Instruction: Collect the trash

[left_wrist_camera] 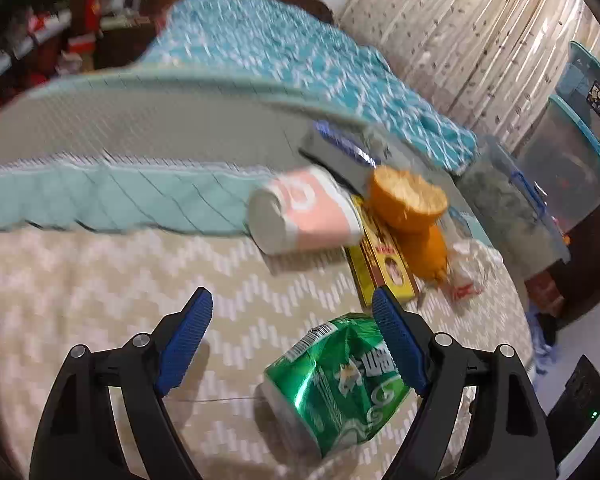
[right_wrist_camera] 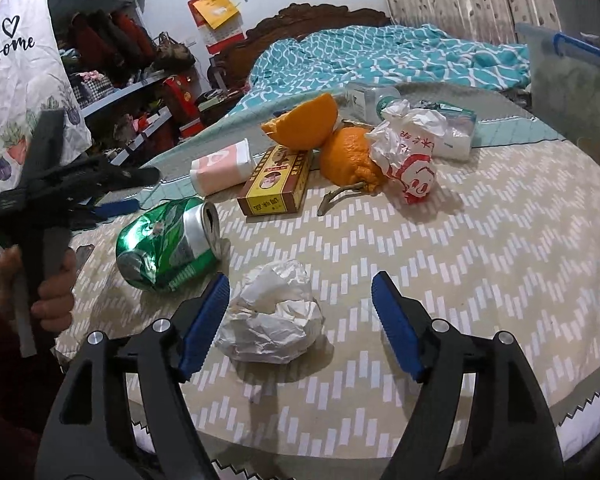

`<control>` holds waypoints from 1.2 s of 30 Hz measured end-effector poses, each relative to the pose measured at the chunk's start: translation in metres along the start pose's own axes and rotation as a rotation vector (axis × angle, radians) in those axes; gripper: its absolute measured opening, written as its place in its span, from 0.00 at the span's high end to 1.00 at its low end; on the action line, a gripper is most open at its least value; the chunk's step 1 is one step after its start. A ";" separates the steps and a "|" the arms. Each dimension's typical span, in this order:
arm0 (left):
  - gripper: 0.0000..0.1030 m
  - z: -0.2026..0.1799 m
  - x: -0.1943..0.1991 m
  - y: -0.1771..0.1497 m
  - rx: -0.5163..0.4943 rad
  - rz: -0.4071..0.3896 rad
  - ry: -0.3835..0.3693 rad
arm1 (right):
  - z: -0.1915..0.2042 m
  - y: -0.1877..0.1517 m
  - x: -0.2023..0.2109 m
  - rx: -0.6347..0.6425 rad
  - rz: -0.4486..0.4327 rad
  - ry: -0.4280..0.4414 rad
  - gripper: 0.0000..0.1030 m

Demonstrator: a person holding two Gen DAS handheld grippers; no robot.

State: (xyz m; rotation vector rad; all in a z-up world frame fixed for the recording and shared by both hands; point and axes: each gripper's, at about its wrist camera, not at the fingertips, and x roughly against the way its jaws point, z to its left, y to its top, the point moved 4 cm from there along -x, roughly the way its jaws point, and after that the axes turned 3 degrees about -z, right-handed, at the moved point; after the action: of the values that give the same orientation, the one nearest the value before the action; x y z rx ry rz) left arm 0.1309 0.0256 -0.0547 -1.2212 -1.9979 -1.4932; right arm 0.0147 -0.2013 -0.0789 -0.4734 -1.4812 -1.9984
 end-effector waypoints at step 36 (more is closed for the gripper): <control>0.13 -0.027 0.064 -0.058 -0.079 0.000 -0.053 | 0.005 -0.007 -0.008 -0.004 0.028 0.025 0.27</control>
State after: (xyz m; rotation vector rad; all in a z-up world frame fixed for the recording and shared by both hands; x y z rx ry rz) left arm 0.0428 0.0236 -0.0337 -1.3060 -1.9890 -1.5689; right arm 0.0156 -0.1928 -0.0871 -0.4669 -1.4479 -1.9791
